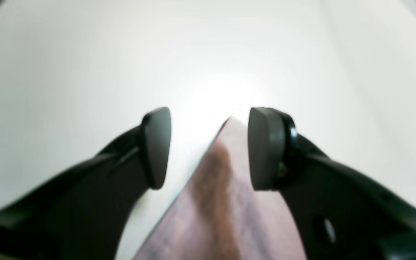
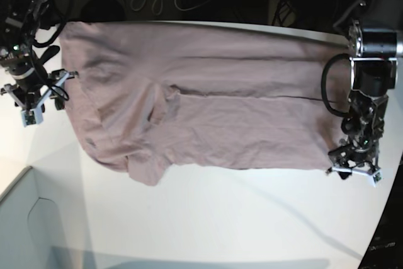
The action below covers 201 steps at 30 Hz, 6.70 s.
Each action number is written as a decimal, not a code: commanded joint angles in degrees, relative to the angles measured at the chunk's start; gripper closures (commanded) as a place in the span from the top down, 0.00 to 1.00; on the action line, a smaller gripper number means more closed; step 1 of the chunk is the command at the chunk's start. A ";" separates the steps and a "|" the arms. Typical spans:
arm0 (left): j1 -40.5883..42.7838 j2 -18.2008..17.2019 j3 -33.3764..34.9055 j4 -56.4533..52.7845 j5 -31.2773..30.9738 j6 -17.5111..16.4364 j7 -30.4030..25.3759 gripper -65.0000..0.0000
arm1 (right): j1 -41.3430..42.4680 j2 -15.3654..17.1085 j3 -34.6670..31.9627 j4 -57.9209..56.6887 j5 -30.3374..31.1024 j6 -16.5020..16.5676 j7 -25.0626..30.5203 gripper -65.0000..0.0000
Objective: Layout the t-shirt on the table in an organized manner, then fold the t-shirt properly
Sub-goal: 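Move both grippers to the shirt hem corners and grasp them, then lift the hem with both grippers and fold it over toward the shoulders, then hold the folded strip with both grippers and adjust the grip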
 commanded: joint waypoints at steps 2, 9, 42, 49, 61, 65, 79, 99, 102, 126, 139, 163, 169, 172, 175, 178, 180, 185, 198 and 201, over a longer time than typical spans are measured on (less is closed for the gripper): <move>-3.96 -0.52 5.21 -3.24 0.00 -0.12 -4.20 0.51 | 0.33 0.73 0.26 1.03 0.47 0.12 1.18 0.46; -6.07 0.54 10.40 -12.38 -0.17 -0.12 -9.21 0.51 | -0.02 0.73 0.17 1.03 0.47 0.12 1.09 0.46; -1.24 2.38 10.40 -12.64 -0.08 -0.21 -8.77 0.00 | 33.47 7.32 -11.61 -44.77 0.47 0.03 4.43 0.52; -1.24 2.30 10.40 -12.64 -0.08 -0.21 -8.77 0.00 | 36.29 8.82 -11.70 -57.78 0.38 -0.24 17.44 0.52; -1.24 2.30 10.31 -12.47 -0.17 -0.12 -8.95 0.00 | 35.85 8.82 -17.06 -62.35 0.38 -0.24 21.13 0.00; -1.24 2.21 10.31 -11.94 -0.52 -0.12 -9.21 0.00 | 35.94 8.91 -16.97 -61.74 0.47 -0.24 21.40 0.00; 9.49 0.63 10.05 12.41 -0.70 0.32 -8.77 0.00 | 18.53 8.03 -11.79 -29.03 0.82 -0.24 21.40 0.00; 29.88 -0.25 -3.23 37.47 -0.70 0.23 -4.99 0.00 | -2.04 1.43 -3.43 -11.10 0.82 0.03 21.57 0.00; 33.84 1.07 -7.09 38.79 -0.70 -0.03 -4.91 0.00 | -4.33 1.26 -3.43 -11.19 0.82 0.03 21.66 0.00; 43.68 2.47 -13.42 41.69 -0.70 -0.12 -4.99 0.41 | -9.78 1.26 -3.43 -13.39 0.56 0.03 25.35 0.18; 41.84 1.86 -17.73 47.93 -0.61 -0.12 -4.73 0.51 | -10.31 -3.14 2.37 -3.45 0.65 0.03 25.27 0.41; 26.80 0.27 -11.23 29.73 -0.08 -0.12 2.74 0.41 | -9.78 -3.05 2.28 -2.84 0.47 0.03 25.18 0.41; 26.45 0.19 -7.18 27.18 -0.08 -0.12 2.74 0.41 | -9.60 -3.14 2.19 -2.84 0.47 0.03 25.18 0.41; 26.36 0.27 -6.57 26.92 -0.08 -0.12 2.74 0.38 | -9.16 -3.14 2.19 -2.75 0.47 0.03 25.18 0.41; 26.45 0.27 -6.57 26.92 -0.43 -0.12 2.74 0.24 | -8.90 -3.05 2.19 -2.66 0.47 0.03 25.18 0.41; 26.45 0.27 -6.83 27.09 -0.52 0.05 2.74 0.05 | -8.81 -2.96 2.19 -2.57 0.47 0.03 25.18 0.41; 26.45 0.27 -6.83 27.27 -0.52 0.23 2.74 0.00 | -8.46 -2.87 2.19 -2.48 0.47 0.03 25.18 0.41; 26.72 0.27 -6.92 27.62 -0.52 0.05 2.65 0.00 | -7.23 -2.96 2.28 -2.48 0.47 0.03 25.18 0.41; 26.80 0.27 -6.92 28.06 -0.61 0.32 2.65 0.31 | -6.09 -2.87 2.19 -2.48 0.47 0.03 25.18 0.41; 26.89 0.27 -6.92 28.76 -0.61 0.32 2.65 0.35 | -6.09 -2.87 2.19 -2.57 0.47 0.03 25.18 0.41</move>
